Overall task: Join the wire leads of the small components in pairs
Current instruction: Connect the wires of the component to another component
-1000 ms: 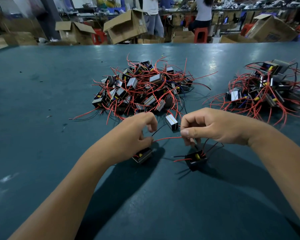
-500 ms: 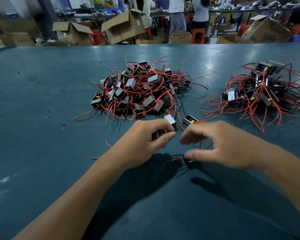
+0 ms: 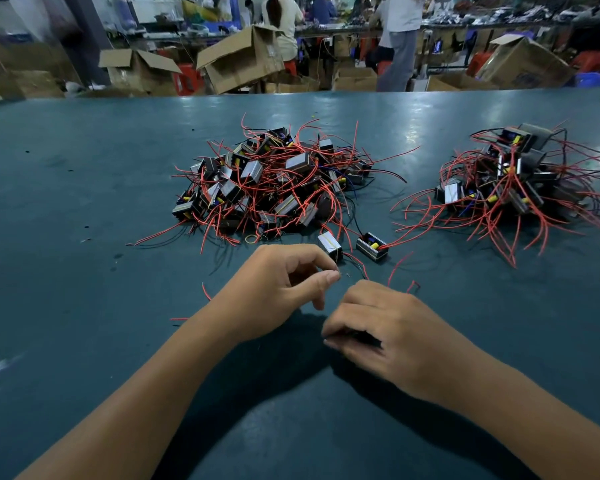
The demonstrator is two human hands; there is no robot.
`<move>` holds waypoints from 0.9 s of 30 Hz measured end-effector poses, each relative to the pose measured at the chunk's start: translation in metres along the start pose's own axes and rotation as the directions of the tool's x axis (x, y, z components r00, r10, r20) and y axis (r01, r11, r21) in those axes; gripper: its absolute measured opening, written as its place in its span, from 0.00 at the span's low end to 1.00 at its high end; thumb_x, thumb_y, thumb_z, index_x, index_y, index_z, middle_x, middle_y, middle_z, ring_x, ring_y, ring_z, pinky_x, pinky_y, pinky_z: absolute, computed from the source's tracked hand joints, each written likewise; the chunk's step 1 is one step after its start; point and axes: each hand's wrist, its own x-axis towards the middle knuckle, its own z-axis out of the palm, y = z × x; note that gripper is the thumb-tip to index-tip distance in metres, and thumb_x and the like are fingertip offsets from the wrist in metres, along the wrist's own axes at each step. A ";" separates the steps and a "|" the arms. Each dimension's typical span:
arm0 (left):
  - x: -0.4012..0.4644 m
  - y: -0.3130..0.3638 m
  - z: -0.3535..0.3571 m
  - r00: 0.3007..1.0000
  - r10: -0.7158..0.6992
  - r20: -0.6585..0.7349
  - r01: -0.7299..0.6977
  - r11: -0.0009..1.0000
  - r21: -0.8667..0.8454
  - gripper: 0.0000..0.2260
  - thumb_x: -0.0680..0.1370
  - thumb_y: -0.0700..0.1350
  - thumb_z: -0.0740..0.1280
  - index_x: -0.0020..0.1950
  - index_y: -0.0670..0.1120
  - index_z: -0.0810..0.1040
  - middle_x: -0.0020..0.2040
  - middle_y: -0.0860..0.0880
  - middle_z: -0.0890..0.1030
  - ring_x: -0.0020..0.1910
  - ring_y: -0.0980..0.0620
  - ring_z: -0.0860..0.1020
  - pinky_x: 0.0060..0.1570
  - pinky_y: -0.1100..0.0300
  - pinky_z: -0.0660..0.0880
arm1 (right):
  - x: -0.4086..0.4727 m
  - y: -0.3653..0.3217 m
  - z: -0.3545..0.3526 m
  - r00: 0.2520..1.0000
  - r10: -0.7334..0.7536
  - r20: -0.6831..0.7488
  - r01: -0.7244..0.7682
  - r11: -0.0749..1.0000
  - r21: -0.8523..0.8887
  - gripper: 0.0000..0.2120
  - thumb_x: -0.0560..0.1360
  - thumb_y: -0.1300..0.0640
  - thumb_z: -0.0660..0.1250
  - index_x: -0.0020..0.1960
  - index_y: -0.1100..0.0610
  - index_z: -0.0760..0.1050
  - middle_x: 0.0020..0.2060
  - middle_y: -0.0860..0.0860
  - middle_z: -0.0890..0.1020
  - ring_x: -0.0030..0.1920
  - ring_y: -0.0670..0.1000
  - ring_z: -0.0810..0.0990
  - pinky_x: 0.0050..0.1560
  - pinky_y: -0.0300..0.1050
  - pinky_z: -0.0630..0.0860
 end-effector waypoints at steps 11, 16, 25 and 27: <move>0.000 0.001 0.000 0.999 -0.026 0.031 0.026 0.999 -0.019 0.06 0.81 0.48 0.68 0.45 0.50 0.81 0.35 0.52 0.83 0.27 0.60 0.70 0.30 0.67 0.67 | -0.002 0.017 -0.007 0.859 0.391 -0.331 -0.403 0.914 0.036 0.04 0.72 0.58 0.75 0.42 0.53 0.80 0.35 0.44 0.77 0.36 0.45 0.75 0.41 0.39 0.70; -0.002 0.004 0.005 0.995 -0.015 0.097 0.016 1.000 -0.013 0.06 0.81 0.48 0.68 0.45 0.49 0.81 0.37 0.54 0.85 0.28 0.60 0.71 0.30 0.67 0.66 | -0.003 0.012 -0.003 0.816 0.454 -0.357 -0.435 0.890 0.138 0.04 0.73 0.57 0.74 0.41 0.51 0.80 0.34 0.42 0.82 0.37 0.43 0.80 0.42 0.38 0.74; 0.000 0.006 0.017 0.994 0.023 0.105 -0.026 0.999 0.027 0.05 0.82 0.48 0.67 0.49 0.50 0.83 0.36 0.54 0.80 0.32 0.40 0.71 0.31 0.51 0.68 | -0.004 0.013 -0.005 0.749 0.577 -0.324 -0.471 0.809 0.351 0.04 0.72 0.55 0.75 0.39 0.48 0.81 0.34 0.40 0.83 0.36 0.41 0.80 0.37 0.28 0.70; 0.000 0.006 0.019 0.994 0.027 0.103 -0.030 0.999 0.034 0.06 0.82 0.48 0.67 0.50 0.50 0.83 0.34 0.54 0.77 0.31 0.43 0.69 0.30 0.53 0.65 | -0.005 0.013 -0.006 0.746 0.584 -0.321 -0.476 0.804 0.357 0.04 0.72 0.54 0.75 0.40 0.48 0.81 0.34 0.40 0.83 0.35 0.41 0.80 0.36 0.29 0.71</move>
